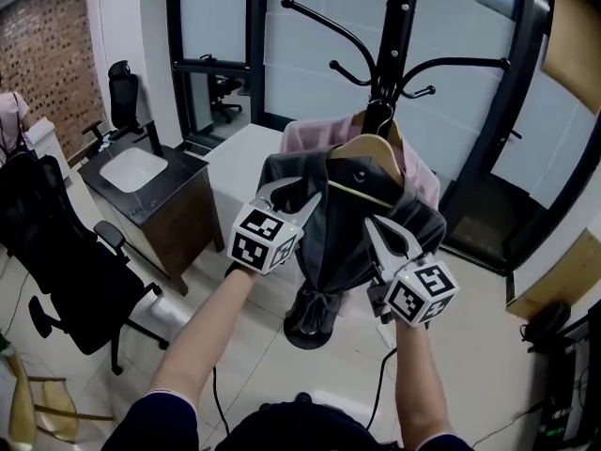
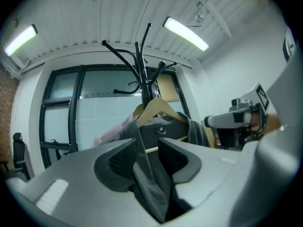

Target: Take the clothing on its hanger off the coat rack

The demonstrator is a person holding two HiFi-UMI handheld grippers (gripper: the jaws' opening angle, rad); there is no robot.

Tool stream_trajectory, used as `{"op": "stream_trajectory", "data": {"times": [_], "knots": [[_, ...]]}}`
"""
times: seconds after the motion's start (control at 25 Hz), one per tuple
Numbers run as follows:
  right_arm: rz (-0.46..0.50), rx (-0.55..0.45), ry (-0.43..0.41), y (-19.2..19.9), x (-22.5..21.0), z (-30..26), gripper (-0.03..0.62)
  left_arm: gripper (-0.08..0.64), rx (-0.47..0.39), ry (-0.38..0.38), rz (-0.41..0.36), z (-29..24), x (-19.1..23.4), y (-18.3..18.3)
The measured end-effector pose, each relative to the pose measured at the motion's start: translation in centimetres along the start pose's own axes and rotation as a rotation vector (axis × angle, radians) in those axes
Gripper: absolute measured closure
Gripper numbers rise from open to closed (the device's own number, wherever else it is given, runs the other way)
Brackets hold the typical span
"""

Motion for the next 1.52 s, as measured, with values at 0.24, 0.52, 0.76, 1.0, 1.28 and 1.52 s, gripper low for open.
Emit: {"op": "stream_trajectory", "data": {"times": [0.24, 0.52, 0.76, 1.0, 1.28, 1.52], "knots": [[0.021, -0.007, 0.003, -0.7, -0.6, -0.3, 0.591, 0.329, 0.046, 0.009, -0.185, -3.8, 2.3, -1.8], [0.028, -0.019, 0.022, -1.1, -1.8, 0.0, 0.591, 0.274, 0.137, 0.095, -0.344, -8.2, 2.8, -1.5], [0.022, -0.025, 0.039, -1.0, -2.9, 0.6, 0.591, 0.256, 0.240, 0.194, -0.485, -10.9, 3.1, -1.8], [0.018, -0.032, 0.060, -0.9, -3.7, 1.8, 0.591, 0.432, 0.279, 0.209, -0.600, -12.1, 2.2, -1.3], [0.008, -0.045, 0.081, -0.8, -4.7, 2.7, 0.591, 0.459, 0.270, 0.172, -0.678, -12.0, 1.8, -1.5], [-0.002, -0.050, 0.075, -0.8, -4.8, 2.9, 0.591, 0.462, 0.254, 0.144, -0.700, -11.9, 1.9, -3.0]]}}
Point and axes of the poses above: the fingertips, and each gripper's own axes: z backward along the fingers, x to its left, y out of its underside, the point moved 7 cm from there along z, backward along the fingers, and after that the axes turned 9 degrees about -x, right-handed, at the moved point
